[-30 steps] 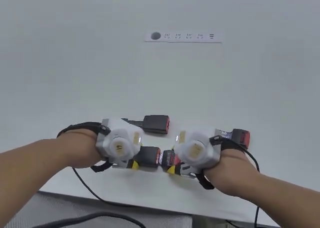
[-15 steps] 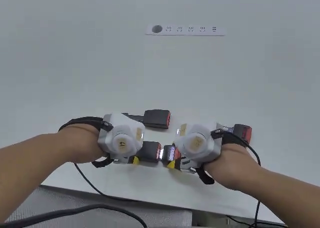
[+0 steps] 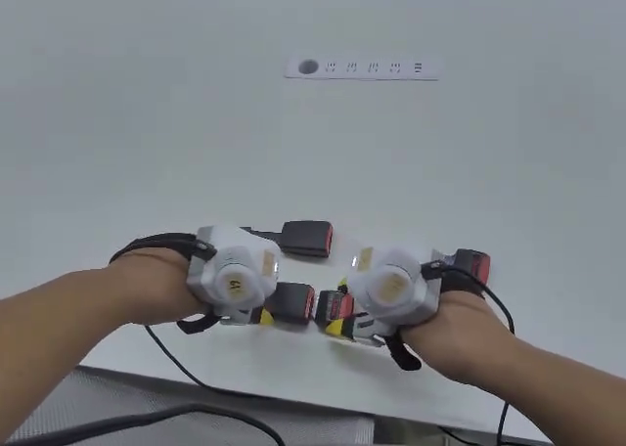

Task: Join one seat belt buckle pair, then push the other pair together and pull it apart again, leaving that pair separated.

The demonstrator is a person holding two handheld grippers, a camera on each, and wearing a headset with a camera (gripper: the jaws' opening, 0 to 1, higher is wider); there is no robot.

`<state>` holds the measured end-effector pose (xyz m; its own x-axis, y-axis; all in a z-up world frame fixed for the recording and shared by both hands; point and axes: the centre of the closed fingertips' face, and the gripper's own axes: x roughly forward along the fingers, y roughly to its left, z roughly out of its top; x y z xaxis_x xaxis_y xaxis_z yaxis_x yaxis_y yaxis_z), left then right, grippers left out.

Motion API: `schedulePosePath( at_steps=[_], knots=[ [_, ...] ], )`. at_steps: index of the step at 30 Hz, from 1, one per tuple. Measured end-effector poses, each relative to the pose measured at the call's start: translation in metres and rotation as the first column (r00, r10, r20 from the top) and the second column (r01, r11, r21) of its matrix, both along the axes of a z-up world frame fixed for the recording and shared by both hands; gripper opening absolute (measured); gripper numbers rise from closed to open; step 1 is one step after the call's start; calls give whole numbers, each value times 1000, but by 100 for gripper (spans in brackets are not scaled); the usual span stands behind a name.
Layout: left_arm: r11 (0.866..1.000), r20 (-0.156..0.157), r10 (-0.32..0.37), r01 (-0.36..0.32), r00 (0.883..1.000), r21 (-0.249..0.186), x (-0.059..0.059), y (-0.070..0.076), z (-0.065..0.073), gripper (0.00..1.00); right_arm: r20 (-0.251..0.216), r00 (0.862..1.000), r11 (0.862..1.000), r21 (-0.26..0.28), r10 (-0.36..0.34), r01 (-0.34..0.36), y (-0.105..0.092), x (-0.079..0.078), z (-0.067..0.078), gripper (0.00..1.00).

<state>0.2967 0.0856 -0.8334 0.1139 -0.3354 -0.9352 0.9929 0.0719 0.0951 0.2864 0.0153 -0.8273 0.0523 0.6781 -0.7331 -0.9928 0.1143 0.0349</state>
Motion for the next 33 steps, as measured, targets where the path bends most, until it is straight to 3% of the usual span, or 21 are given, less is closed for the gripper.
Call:
schedulePosePath(
  at_steps=[5, 11, 17, 20, 24, 33],
  knots=[
    [1000, 21, 19, -18, 1000, -18, 8, -3, 12, 42, 25, 1000, 1000, 13, -6, 6, -11, 3, 8, 33],
    [996, 58, 77, -74, 995, -54, 34, -3, 21, 42, 35, 998, 998, 18, -59, 58, -37, 13, 10, 34],
    [994, 78, 91, -86, 993, -69, 55, -13, 27, 42, 61, 995, 997, -1, -82, 83, -61, 28, 13, 31],
    [996, 83, 71, -65, 994, -67, 61, -19, 28, 42, 70, 991, 994, -5, -110, 110, -74, 37, 17, 31],
    [999, 91, 15, -12, 996, -32, 69, -20, 25, 41, 91, 987, 990, -35, -133, 137, -98, 50, 15, 31],
    [1000, 83, 10, -9, 997, -20, 85, -20, 19, 43, 123, 973, 976, -69, -195, 204, -150, 74, 15, 30]
  ],
)
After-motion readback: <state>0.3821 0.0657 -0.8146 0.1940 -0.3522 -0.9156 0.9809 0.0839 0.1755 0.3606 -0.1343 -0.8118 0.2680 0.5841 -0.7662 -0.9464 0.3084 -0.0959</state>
